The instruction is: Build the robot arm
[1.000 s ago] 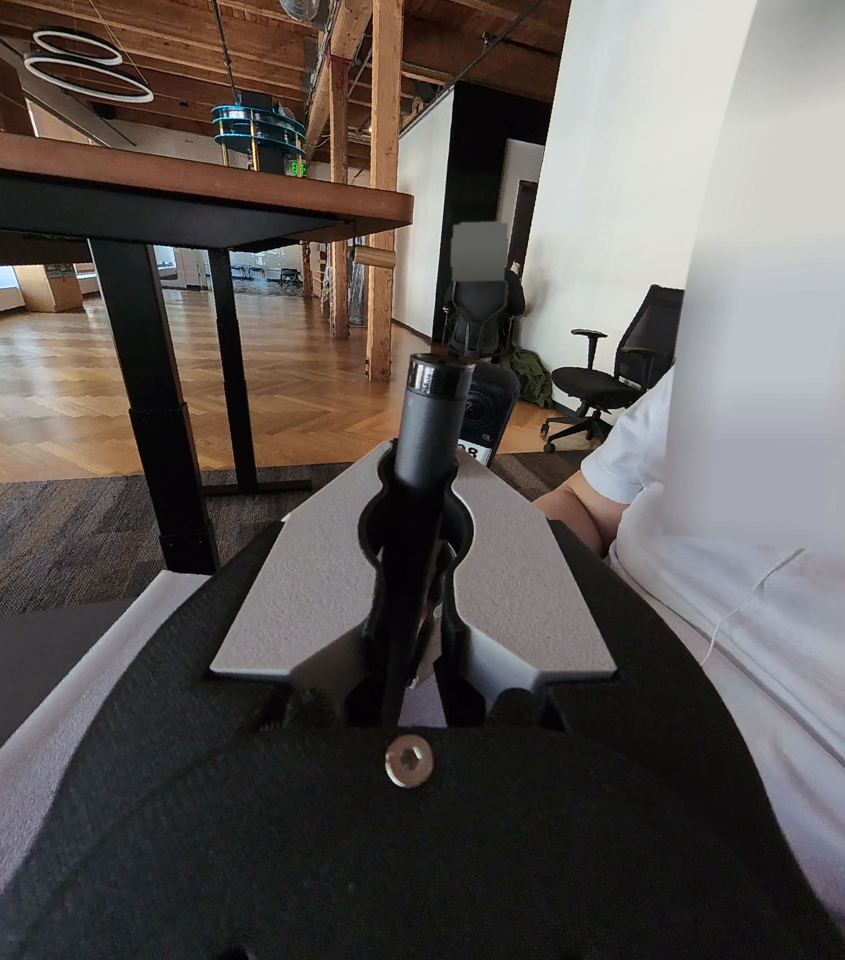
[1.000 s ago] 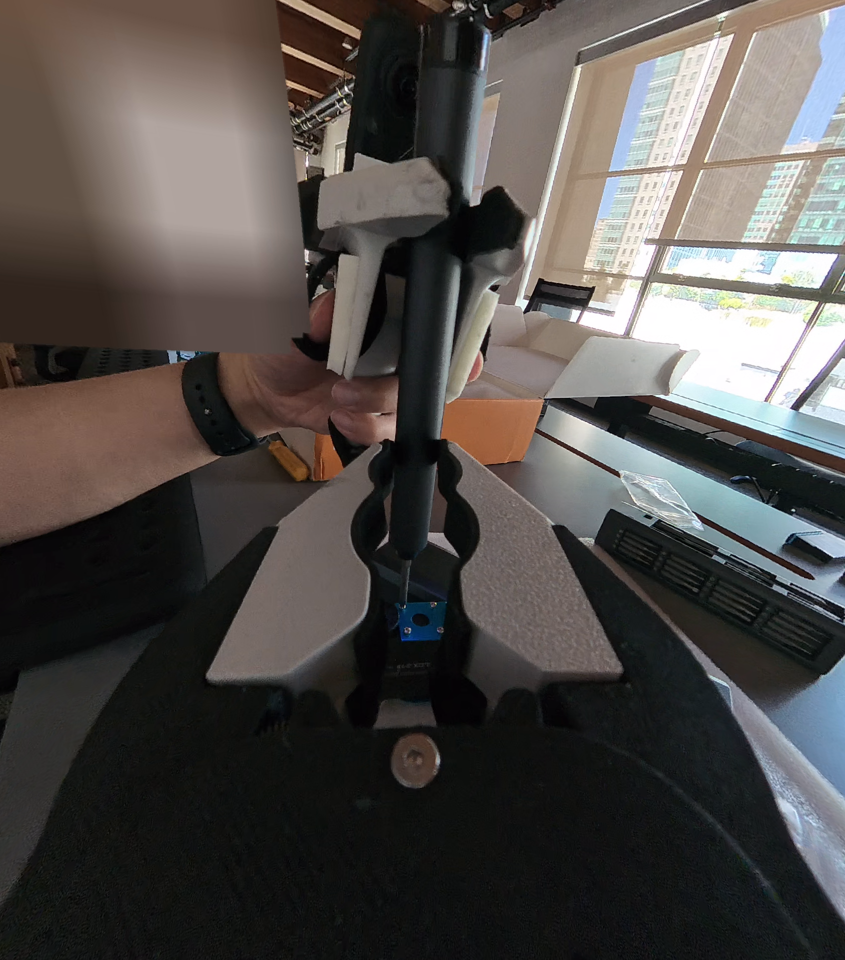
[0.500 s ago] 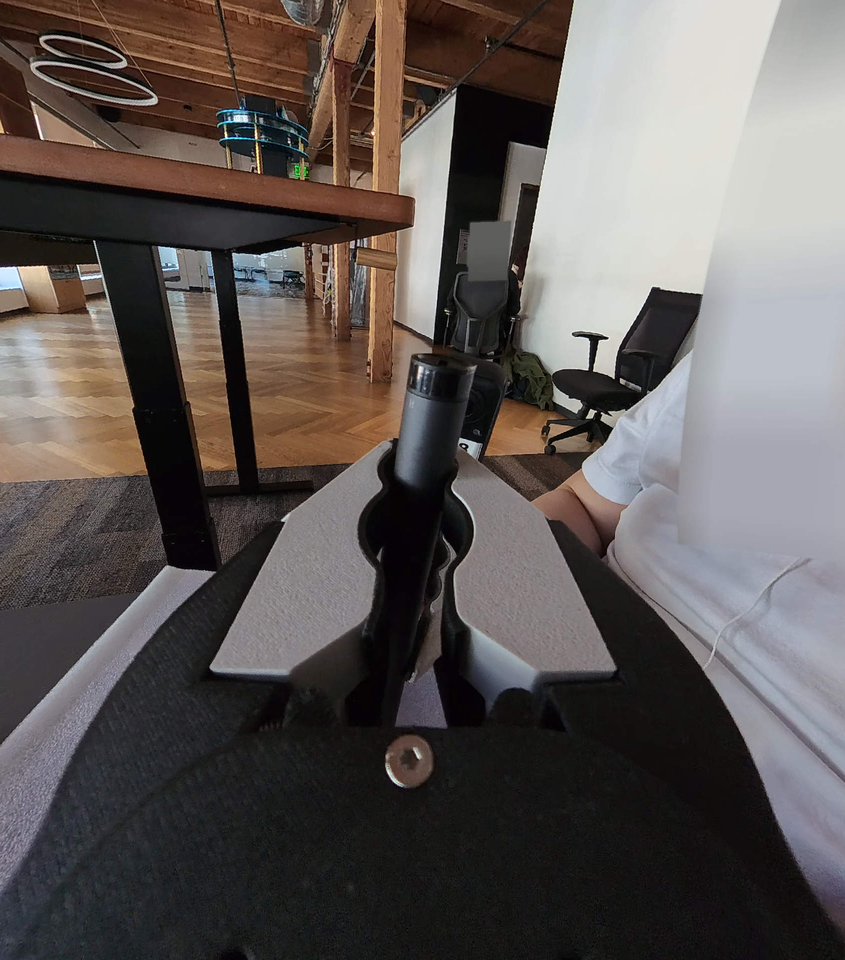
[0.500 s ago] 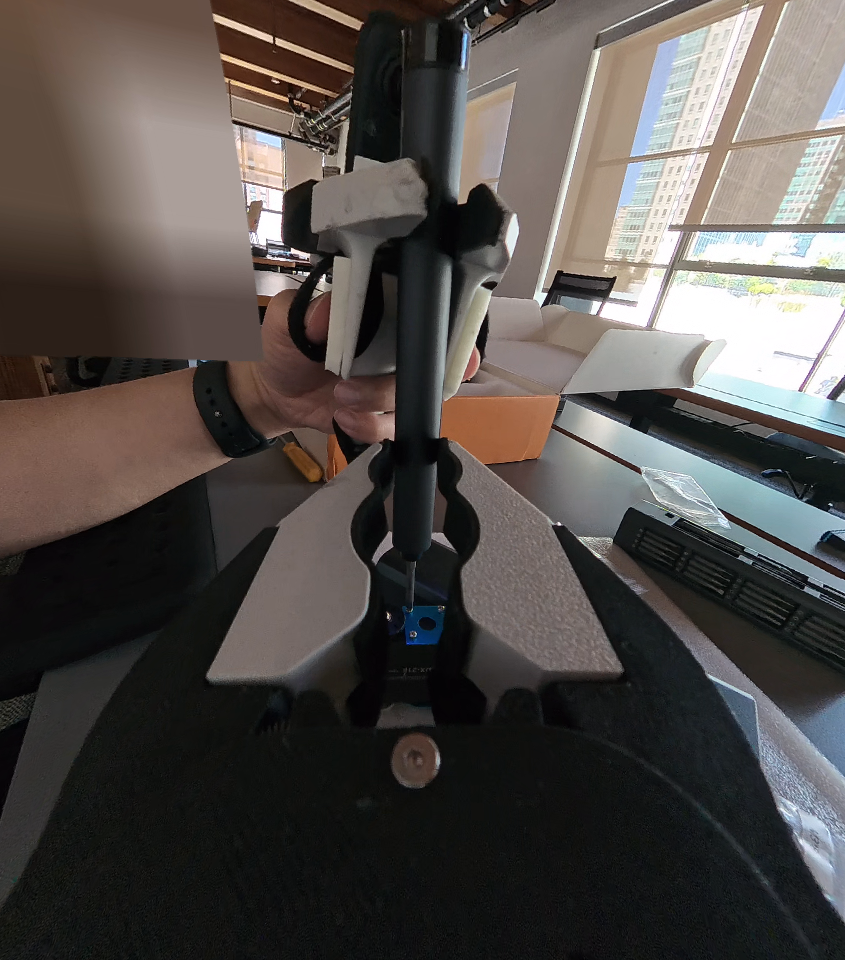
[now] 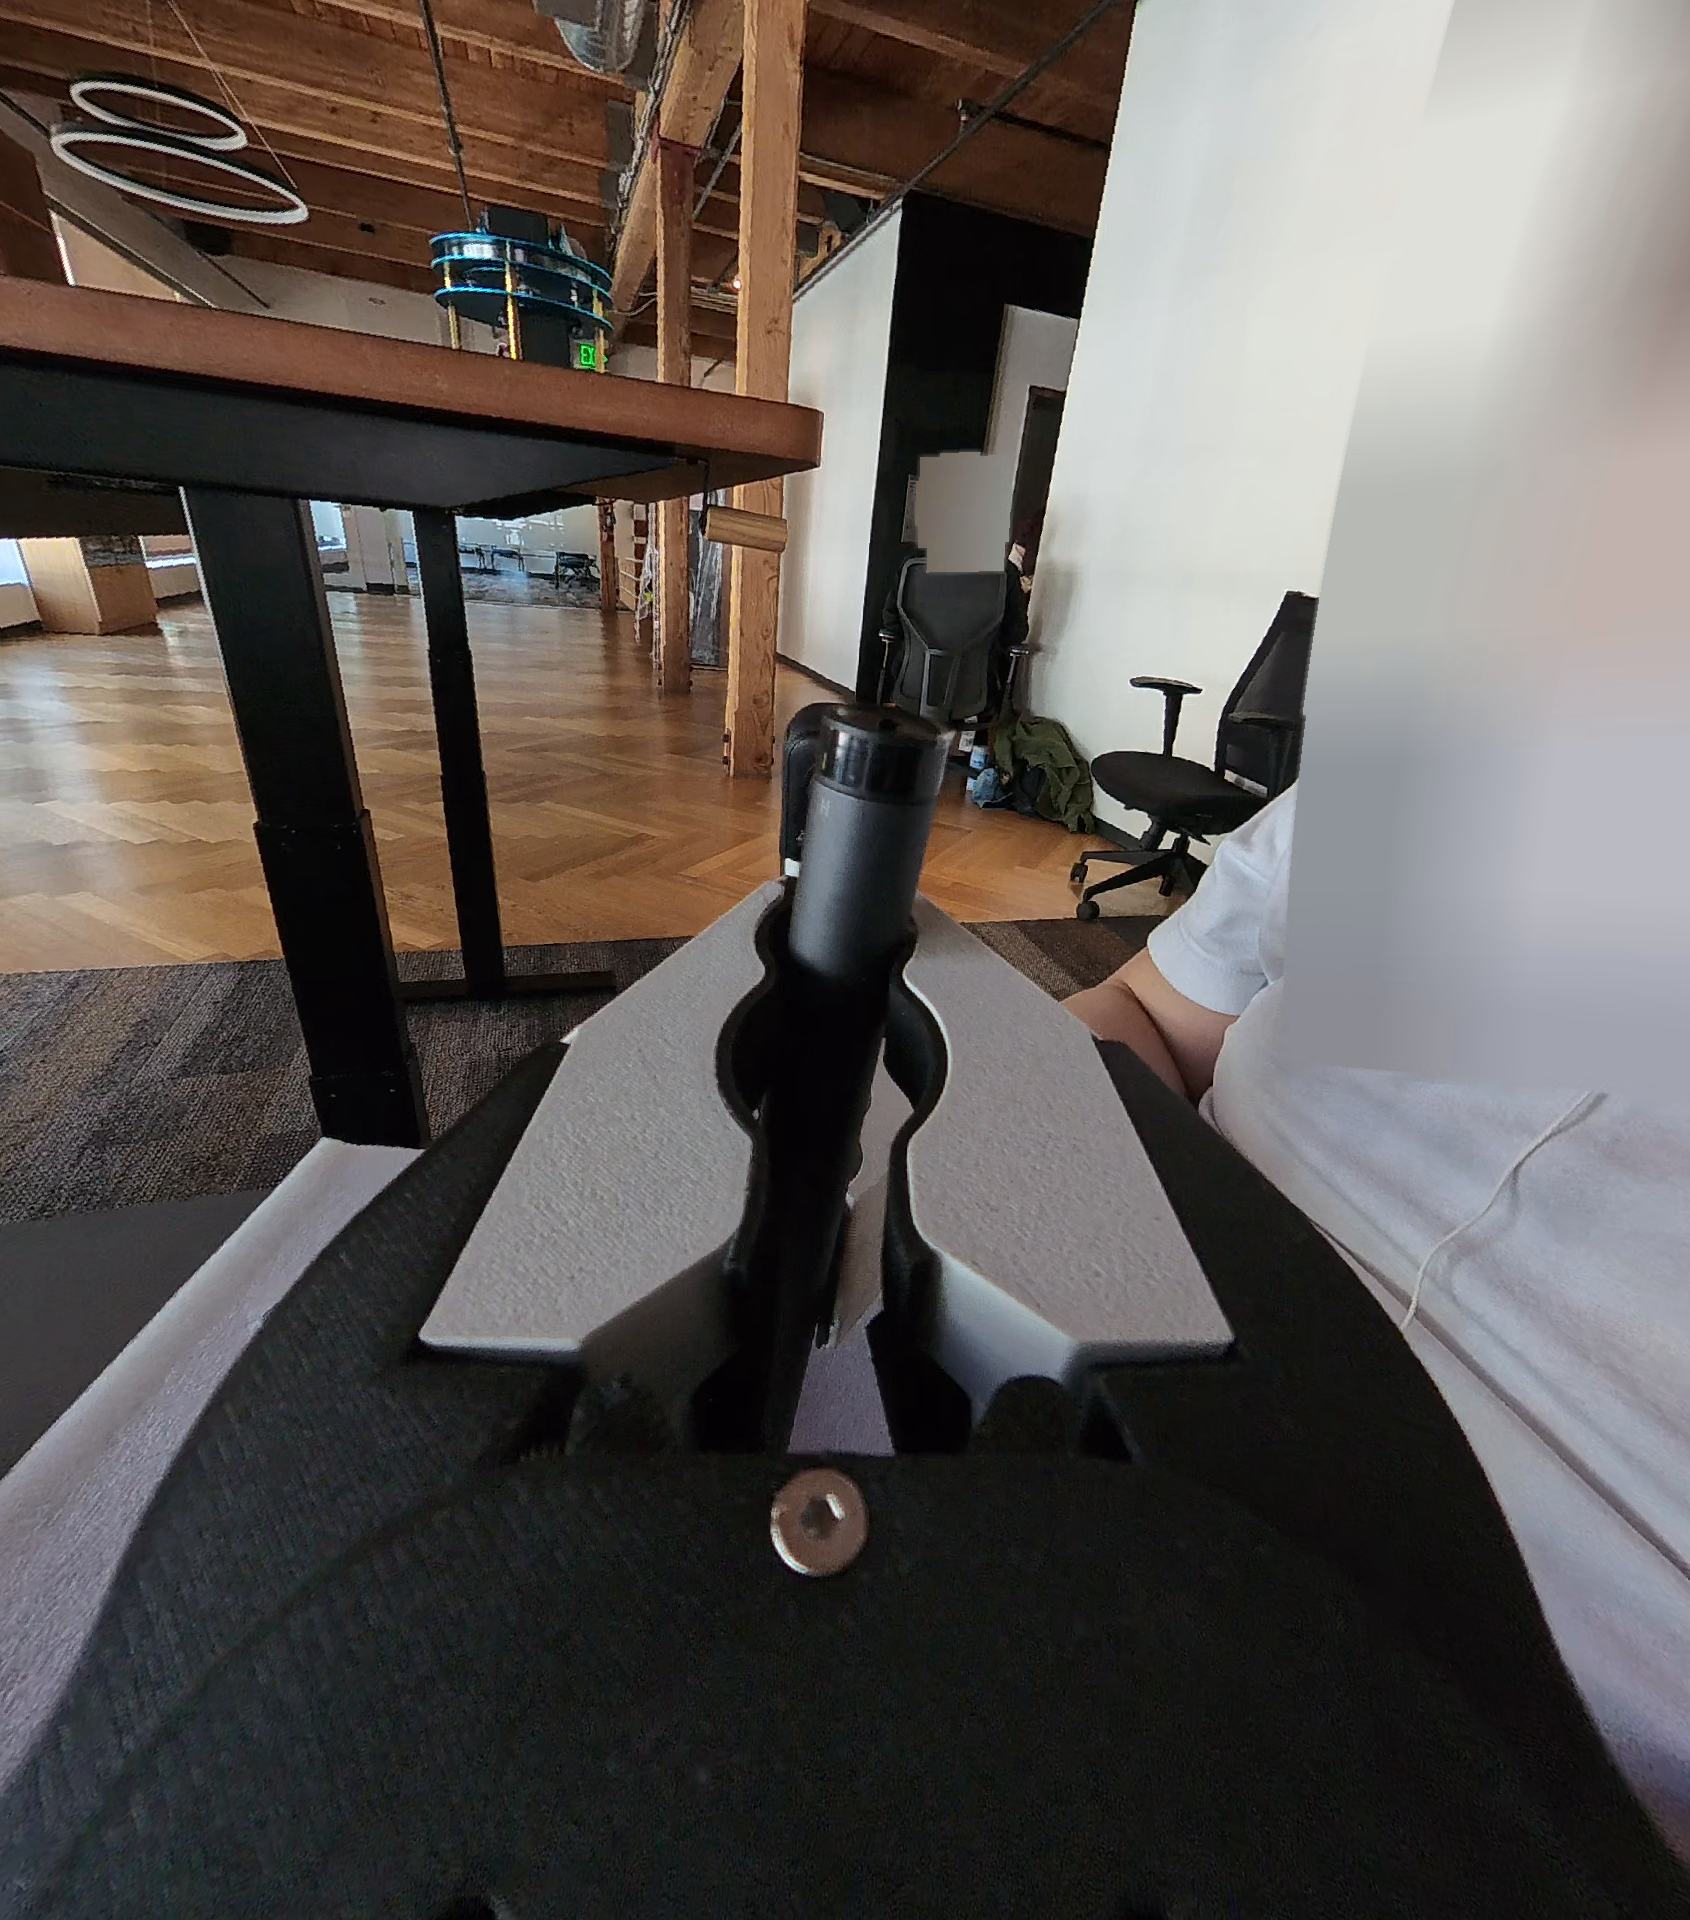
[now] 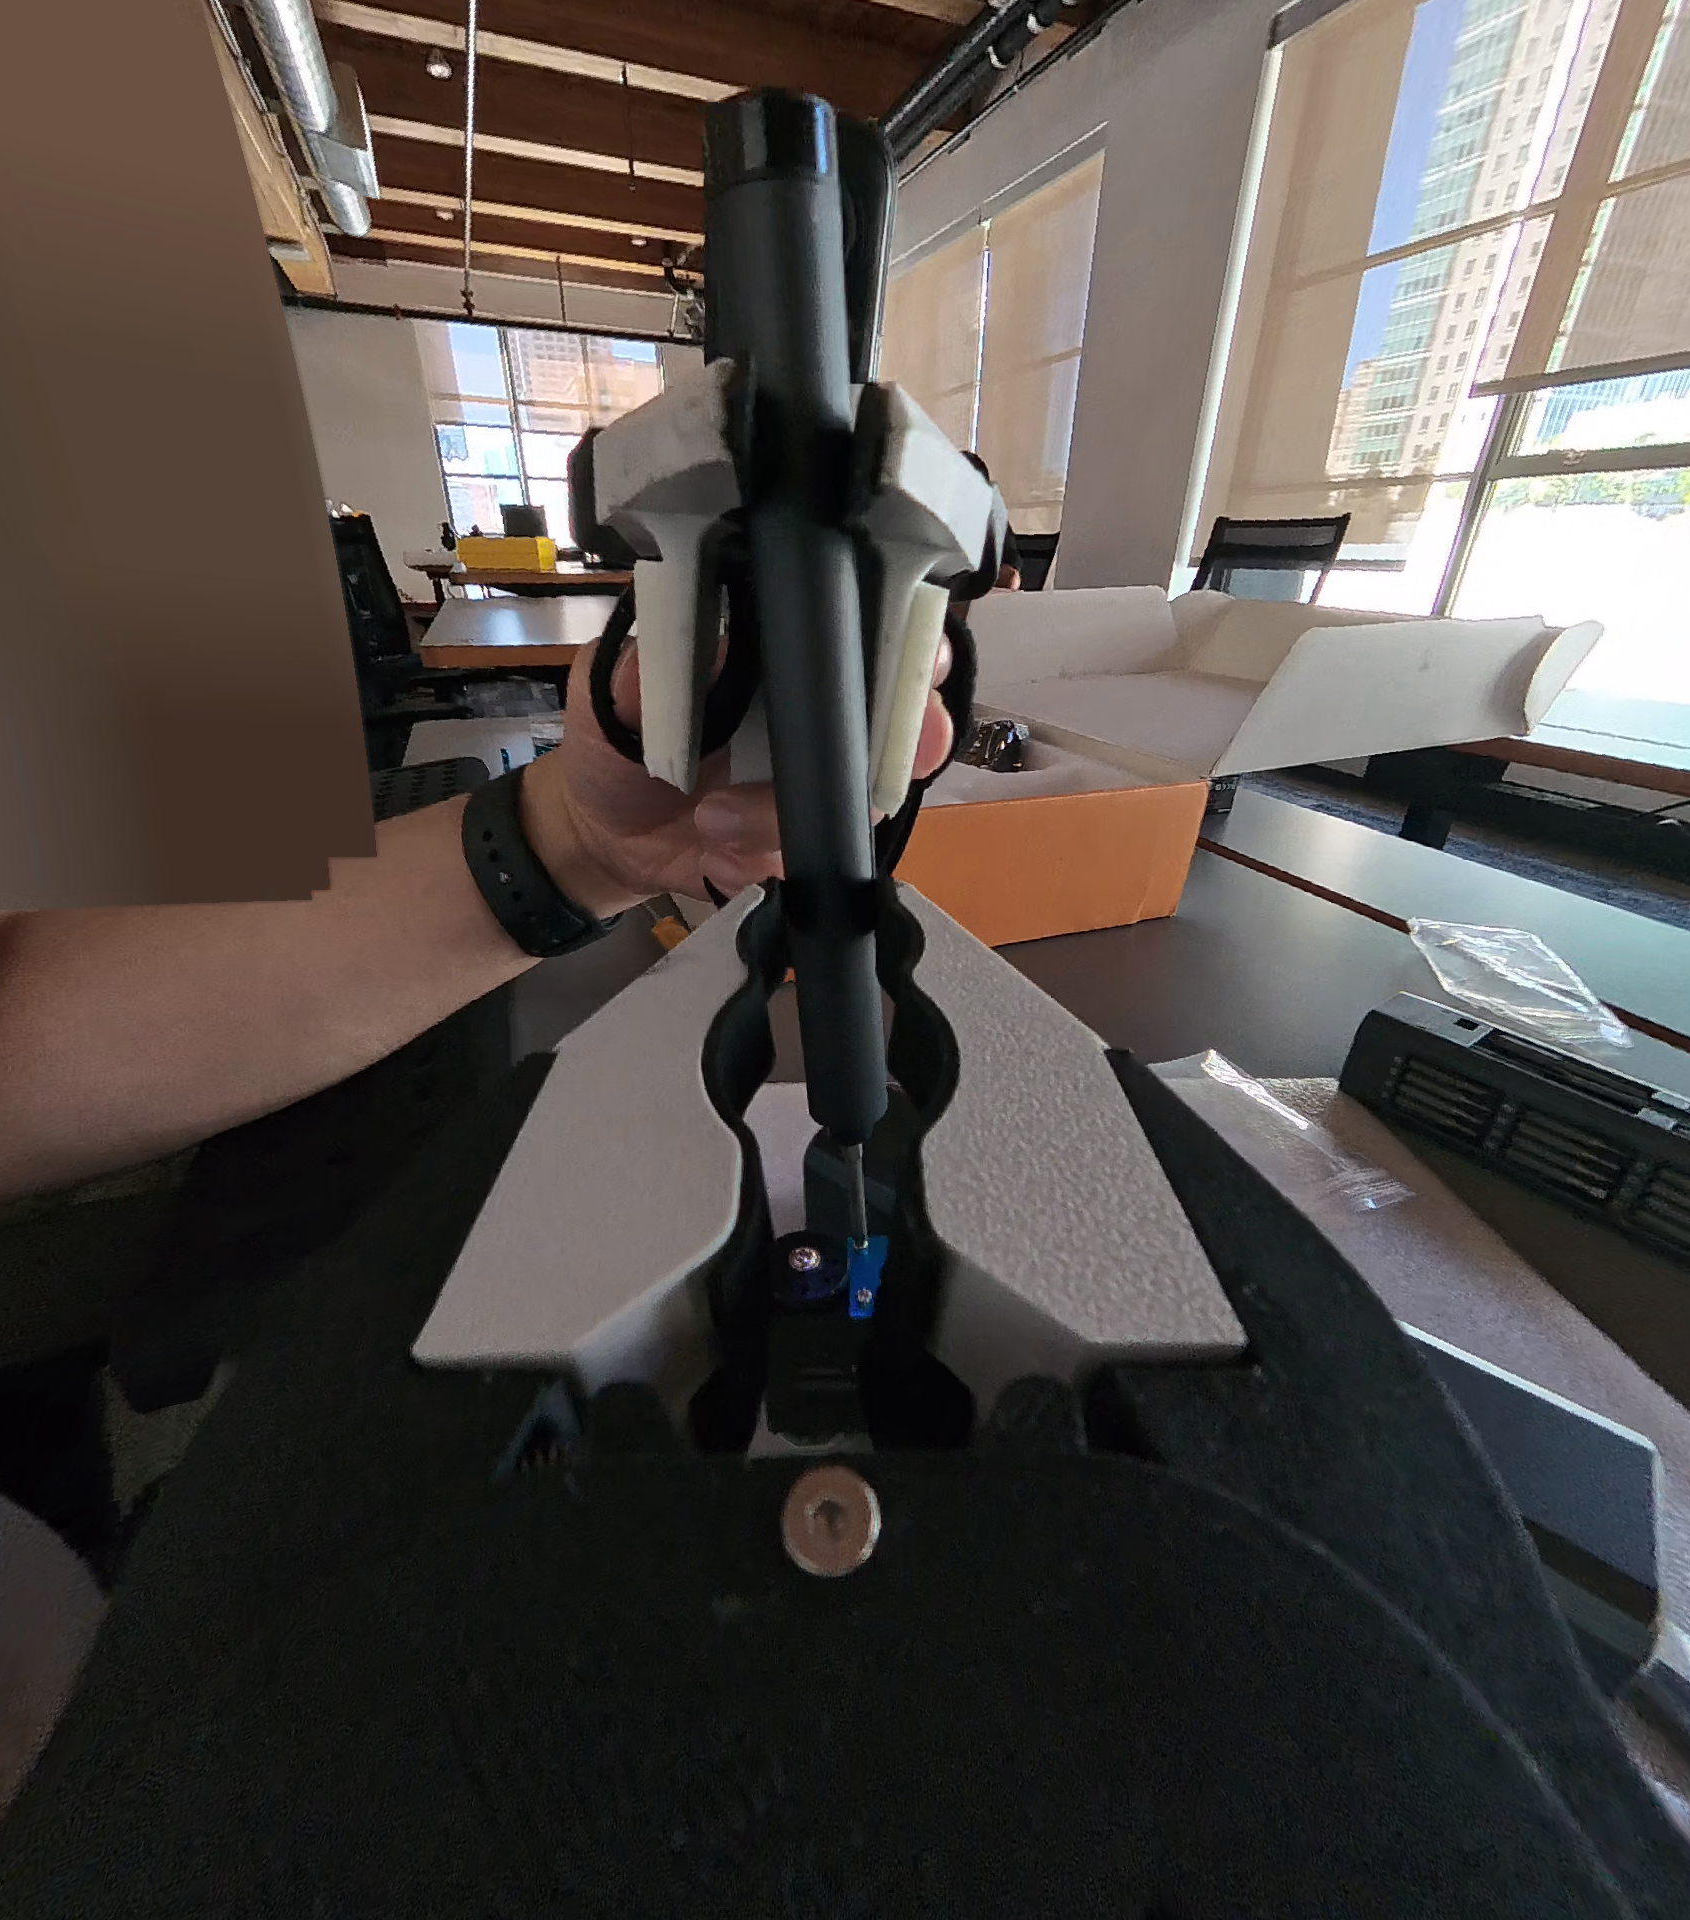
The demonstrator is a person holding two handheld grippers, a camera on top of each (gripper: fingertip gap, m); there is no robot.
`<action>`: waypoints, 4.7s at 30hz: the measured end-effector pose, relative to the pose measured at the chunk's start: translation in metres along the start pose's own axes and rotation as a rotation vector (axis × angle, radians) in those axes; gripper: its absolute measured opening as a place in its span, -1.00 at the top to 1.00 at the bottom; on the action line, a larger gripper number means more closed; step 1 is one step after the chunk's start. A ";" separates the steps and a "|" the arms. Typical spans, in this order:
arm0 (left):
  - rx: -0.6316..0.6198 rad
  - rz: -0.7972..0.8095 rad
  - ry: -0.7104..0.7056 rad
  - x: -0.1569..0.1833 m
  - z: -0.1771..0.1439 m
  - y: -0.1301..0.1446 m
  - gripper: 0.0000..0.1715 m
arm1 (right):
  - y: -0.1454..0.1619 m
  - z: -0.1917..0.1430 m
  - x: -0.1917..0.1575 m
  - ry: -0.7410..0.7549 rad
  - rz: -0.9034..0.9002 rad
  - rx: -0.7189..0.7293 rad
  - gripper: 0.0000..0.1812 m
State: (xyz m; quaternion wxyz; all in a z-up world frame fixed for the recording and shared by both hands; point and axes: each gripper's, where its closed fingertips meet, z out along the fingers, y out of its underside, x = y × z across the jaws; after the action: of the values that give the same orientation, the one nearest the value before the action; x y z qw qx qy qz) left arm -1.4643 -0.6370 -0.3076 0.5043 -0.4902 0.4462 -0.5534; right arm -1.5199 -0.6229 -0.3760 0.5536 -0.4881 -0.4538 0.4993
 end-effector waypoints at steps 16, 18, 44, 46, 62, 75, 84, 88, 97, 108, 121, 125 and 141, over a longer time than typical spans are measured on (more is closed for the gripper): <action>0.006 -0.008 -0.009 -0.002 0.001 0.000 0.86 | 0.001 0.000 0.001 0.006 -0.005 -0.020 0.82; 0.008 -0.007 -0.010 -0.002 0.000 0.000 0.86 | 0.001 0.000 0.001 0.007 -0.020 -0.031 0.82; 0.001 -0.005 -0.033 -0.005 -0.001 0.000 0.85 | 0.000 0.001 0.002 -0.014 0.042 0.000 0.81; -0.002 -0.003 -0.032 -0.004 0.000 0.000 0.85 | 0.001 0.001 0.002 -0.010 0.028 -0.011 0.82; -0.004 -0.003 -0.028 -0.003 0.000 0.001 0.86 | 0.001 0.001 0.002 -0.001 -0.010 -0.023 0.81; -0.002 -0.004 -0.035 -0.004 -0.001 0.000 0.86 | 0.008 0.003 0.003 0.023 -0.015 -0.049 0.81; -0.008 0.004 -0.040 -0.004 0.000 0.001 0.86 | 0.006 0.002 0.004 0.093 -0.133 -0.067 0.81; 0.000 0.002 -0.055 -0.006 -0.001 0.000 0.86 | 0.005 0.003 0.005 0.101 -0.133 -0.056 0.81; 0.058 0.007 -0.113 -0.012 0.001 -0.014 0.89 | -0.008 -0.005 0.004 0.101 -0.143 -0.003 0.81; 0.030 0.003 -0.119 -0.014 0.006 -0.006 0.88 | -0.001 -0.009 0.005 0.104 -0.128 -0.023 0.81; 0.021 -0.002 -0.107 -0.014 0.008 -0.003 0.88 | 0.001 -0.011 0.005 0.092 -0.097 -0.021 0.81; 0.001 0.014 -0.087 -0.009 0.011 0.000 0.88 | 0.002 -0.013 0.002 0.103 -0.124 -0.026 0.81; -0.018 0.031 -0.041 0.001 0.014 0.004 0.88 | -0.009 -0.027 0.000 0.095 -0.099 0.036 0.68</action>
State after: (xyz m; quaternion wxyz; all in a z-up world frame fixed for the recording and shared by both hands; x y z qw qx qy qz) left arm -1.4503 -0.6379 -0.3094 0.5175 -0.4988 0.4485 -0.5313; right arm -1.4927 -0.6252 -0.3704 0.6071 -0.4782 -0.4418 0.4555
